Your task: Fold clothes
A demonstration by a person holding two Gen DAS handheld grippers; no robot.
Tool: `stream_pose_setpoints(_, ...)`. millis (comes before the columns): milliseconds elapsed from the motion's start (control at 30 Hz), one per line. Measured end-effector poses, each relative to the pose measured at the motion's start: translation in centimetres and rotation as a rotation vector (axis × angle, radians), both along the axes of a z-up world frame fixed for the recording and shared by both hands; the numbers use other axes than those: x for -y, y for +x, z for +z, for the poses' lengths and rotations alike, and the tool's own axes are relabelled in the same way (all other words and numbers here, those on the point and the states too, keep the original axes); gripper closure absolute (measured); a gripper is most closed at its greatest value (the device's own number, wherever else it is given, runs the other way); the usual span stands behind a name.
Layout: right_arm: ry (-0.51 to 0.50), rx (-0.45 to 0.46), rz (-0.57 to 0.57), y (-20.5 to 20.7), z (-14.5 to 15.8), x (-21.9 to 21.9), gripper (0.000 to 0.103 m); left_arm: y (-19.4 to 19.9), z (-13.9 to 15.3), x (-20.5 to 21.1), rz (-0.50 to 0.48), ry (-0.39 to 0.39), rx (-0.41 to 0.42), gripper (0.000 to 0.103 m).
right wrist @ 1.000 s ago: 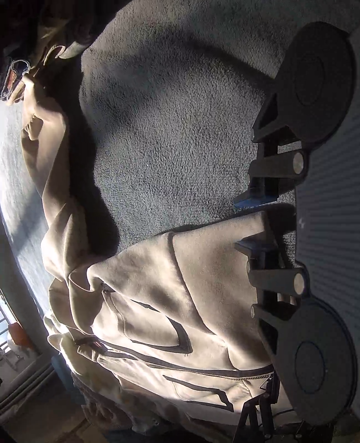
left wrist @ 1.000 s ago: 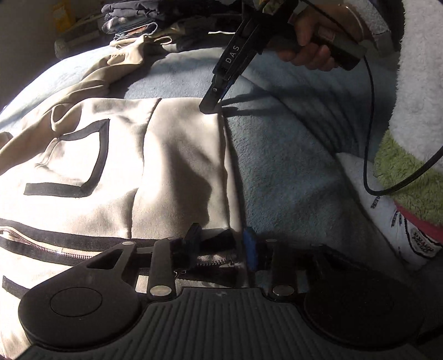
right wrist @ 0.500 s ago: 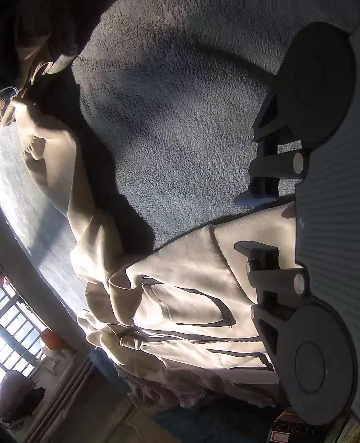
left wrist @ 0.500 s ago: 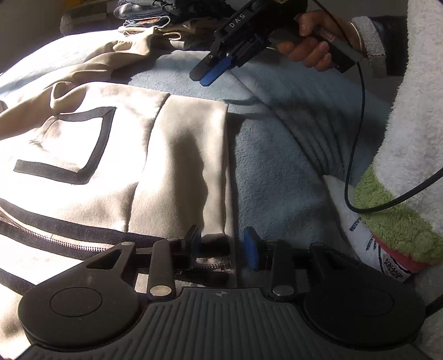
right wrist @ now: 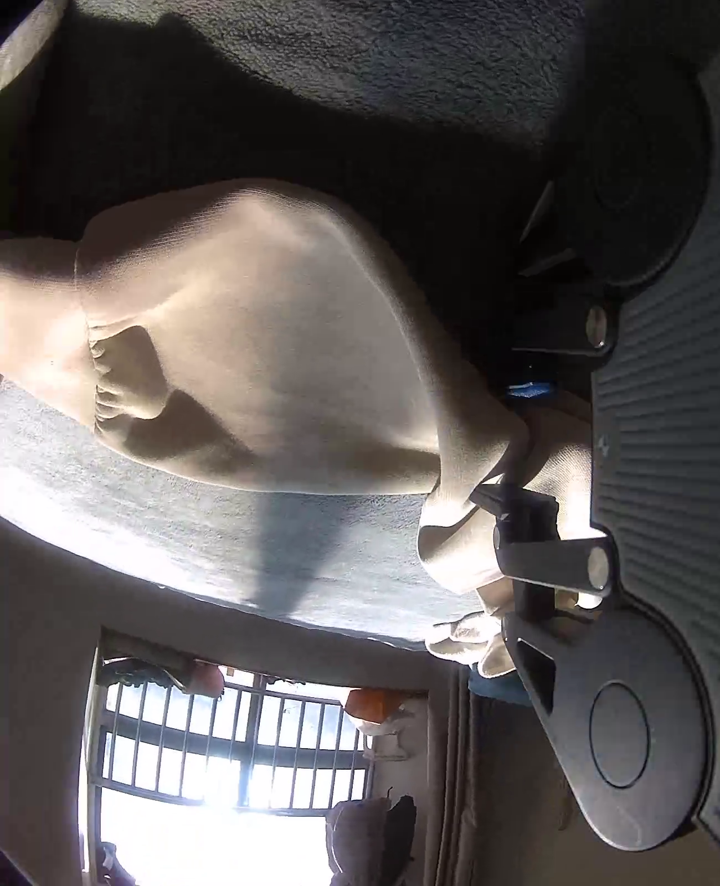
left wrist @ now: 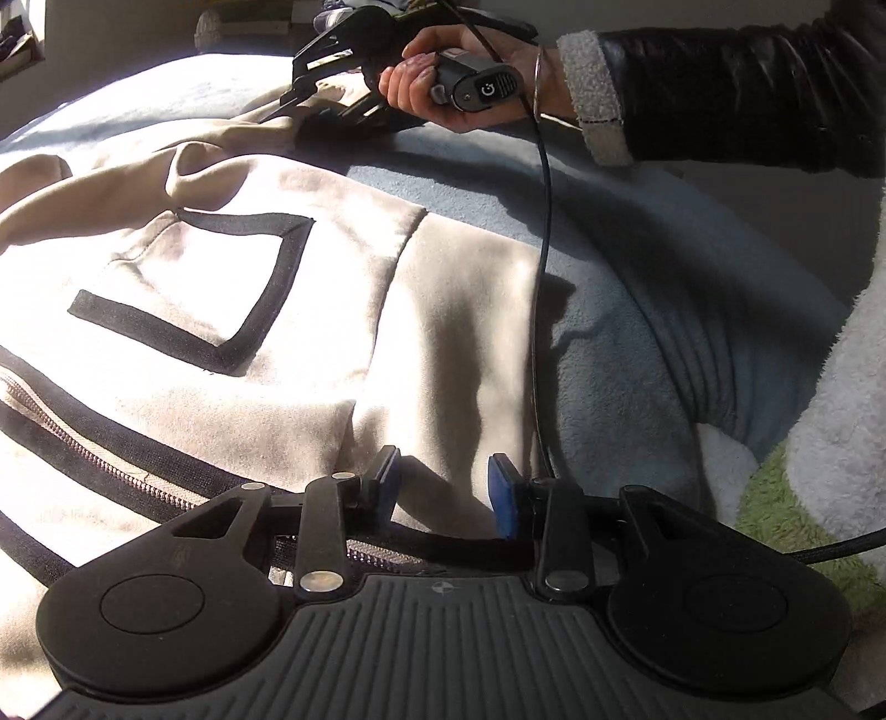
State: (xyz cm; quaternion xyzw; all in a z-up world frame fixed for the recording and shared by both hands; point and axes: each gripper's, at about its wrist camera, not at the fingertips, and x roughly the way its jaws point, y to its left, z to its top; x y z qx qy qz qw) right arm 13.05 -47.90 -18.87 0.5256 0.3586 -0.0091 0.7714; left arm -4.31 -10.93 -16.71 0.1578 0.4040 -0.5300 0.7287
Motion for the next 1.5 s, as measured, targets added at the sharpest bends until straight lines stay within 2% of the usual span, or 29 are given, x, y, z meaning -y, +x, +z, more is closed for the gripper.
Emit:
stream_pose_setpoints(100, -0.294, 0.143, 0.105, 2.3, 4.4, -1.0, 0.093, 0.2, -0.1, -0.3, 0.0, 0.001, -0.036, 0.069)
stream_pose_setpoints(200, -0.544, 0.211, 0.189, 4.8, 6.8, -1.8, 0.094, 0.4, -0.3, -0.4, -0.006, 0.002, -0.053, 0.069)
stream_pose_setpoints(367, -0.777, 0.173, 0.288, 8.0, 4.5, -2.7, 0.094, 0.7, -0.5, -0.5, -0.015, 0.0, -0.067, 0.069)
stream_pose_setpoints(467, -0.719, 0.097, 0.248, 8.4, 1.7, -1.5, 0.09, 0.9, -0.5, -0.5, -0.016, -0.002, -0.074, 0.069)
stream_pose_setpoints(533, -0.641, 0.076, 0.211, 7.6, 1.6, -0.3, 0.086, 0.9, -0.4, -0.5, -0.017, -0.002, -0.078, 0.069)
stream_pose_setpoints(600, -0.552, 0.056, 0.186, 6.2, 2.4, 0.7, 0.068, 0.9, -0.3, -0.7, -0.022, -0.004, -0.078, 0.069)
stream_pose_setpoints(667, -0.489, 0.041, 0.194, 4.1, 3.4, 1.1, 0.063, 1.5, -0.3, -0.7, -0.024, -0.01, -0.087, 0.069)
stream_pose_setpoints(800, -0.296, 0.022, 0.337, -2.1, 4.4, 1.0, 0.063, 1.9, -0.3, -0.7, -0.019, -0.025, -0.115, 0.068)
stream_pose_setpoints(867, -0.188, -0.014, 0.418, -5.5, 3.7, 0.3, 0.061, 2.1, -0.1, -0.8, -0.013, -0.033, -0.126, 0.068)
stream_pose_setpoints(933, -0.129, -0.068, 0.499, -9.3, 2.7, -1.1, 0.06, 2.3, 0.2, -1.0, 0.0, -0.044, -0.131, 0.068)
stream_pose_setpoints(1067, -0.126, -0.143, 0.535, -14.7, 0.8, -3.6, 0.061, 2.4, 0.8, -0.9, 0.029, -0.052, -0.103, 0.066)
stream_pose_setpoints(1133, -0.161, -0.16, 0.533, -16.4, 0.5, -4.6, 0.073, 2.3, 0.7, -0.9, 0.044, -0.046, -0.095, 0.066)
stream_pose_setpoints(1167, -0.187, -0.167, 0.532, -17.0, 0.6, -5.0, 0.091, 2.3, 0.6, -0.9, 0.051, -0.039, -0.096, 0.066)
stream_pose_setpoints(1200, -0.214, -0.174, 0.53, -17.5, 0.7, -5.5, 0.097, 2.2, 0.4, -0.9, 0.056, -0.033, -0.097, 0.066)
stream_pose_setpoints(1300, -0.301, -0.175, 0.554, -18.0, 3.0, -7.1, 0.099, 2.0, 0.5, -0.6, 0.048, -0.018, -0.091, 0.066)
stream_pose_setpoints(1400, -0.308, -0.155, 0.553, -18.6, 5.9, -8.0, 0.099, 1.8, 0.5, -0.3, 0.04, -0.003, -0.086, 0.066)
stream_pose_setpoints(1500, -0.344, -0.23, 0.52, -19.3, 5.6, -7.6, 0.099, 1.6, 0.6, 0.0, 0.032, 0.012, -0.08, 0.066)
